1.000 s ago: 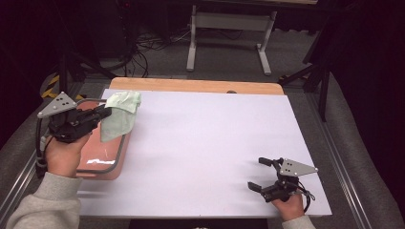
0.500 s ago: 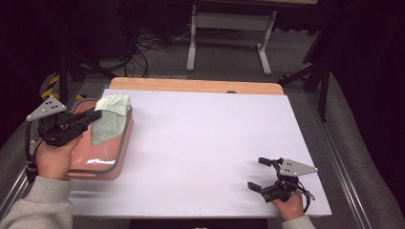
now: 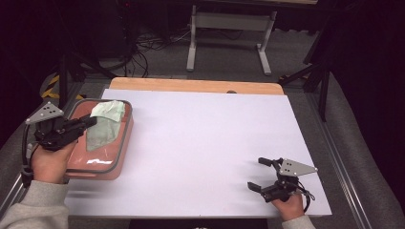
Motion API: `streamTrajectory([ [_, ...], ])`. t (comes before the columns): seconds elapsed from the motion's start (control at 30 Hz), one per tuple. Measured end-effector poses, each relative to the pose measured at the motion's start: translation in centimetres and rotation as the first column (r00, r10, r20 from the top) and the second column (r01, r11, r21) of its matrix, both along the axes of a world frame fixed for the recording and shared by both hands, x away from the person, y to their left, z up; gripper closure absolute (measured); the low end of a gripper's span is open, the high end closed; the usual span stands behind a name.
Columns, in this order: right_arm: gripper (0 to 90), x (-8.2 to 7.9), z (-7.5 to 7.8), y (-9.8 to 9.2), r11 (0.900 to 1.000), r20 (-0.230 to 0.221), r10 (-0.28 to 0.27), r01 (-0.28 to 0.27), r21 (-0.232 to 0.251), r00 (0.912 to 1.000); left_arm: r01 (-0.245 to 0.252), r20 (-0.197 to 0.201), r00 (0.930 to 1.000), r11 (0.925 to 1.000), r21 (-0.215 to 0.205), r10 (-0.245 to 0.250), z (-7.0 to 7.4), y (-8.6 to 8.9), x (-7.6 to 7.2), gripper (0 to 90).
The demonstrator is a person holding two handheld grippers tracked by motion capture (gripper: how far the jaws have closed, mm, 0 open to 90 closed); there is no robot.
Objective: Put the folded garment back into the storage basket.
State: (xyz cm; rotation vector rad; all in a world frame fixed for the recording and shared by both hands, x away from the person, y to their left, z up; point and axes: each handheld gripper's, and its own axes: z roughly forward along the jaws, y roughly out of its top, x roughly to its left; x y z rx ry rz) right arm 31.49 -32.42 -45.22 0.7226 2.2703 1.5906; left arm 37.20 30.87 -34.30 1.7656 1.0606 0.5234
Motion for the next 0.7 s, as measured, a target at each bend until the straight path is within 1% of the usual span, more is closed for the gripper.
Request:
streamTrajectory([
  [0.27, 0.0, 0.0, 0.0, 0.0, 1.000, -0.001, -0.001, 0.001, -0.001, 1.0000, -0.003, -0.046, 0.9989, 1.0000, 0.005, 0.003, -1.1, 0.3, 0.2, 81.6],
  [0.47, 0.0, 0.0, 0.0, 0.0, 1.000, -0.001, 0.000, 0.000, -0.001, 1.0000, -0.009, -0.086, 0.9962, 0.9998, 0.020, 0.010, -1.8, 0.7, 0.3, 81.5],
  [0.57, 0.0, 0.0, 0.0, 0.0, 1.000, -0.002, 0.000, 0.000, -0.001, 1.0000, -0.012, -0.099, 0.9950, 0.9998, 0.015, 0.013, -2.2, 0.9, 0.4, 81.6],
  [0.6, 0.0, 0.0, 0.0, 0.0, 1.000, -0.001, 0.000, 0.000, -0.001, 1.0000, -0.010, -0.110, 0.9939, 0.9998, 0.016, 0.012, -2.3, 1.0, 0.4, 81.5],
  [0.7, 0.0, 0.0, 0.0, 0.0, 1.000, -0.001, -0.001, 0.001, -0.003, 1.0000, -0.006, -0.123, 0.9924, 0.9998, 0.018, 0.008, -2.5, 1.2, 0.4, 81.5],
])
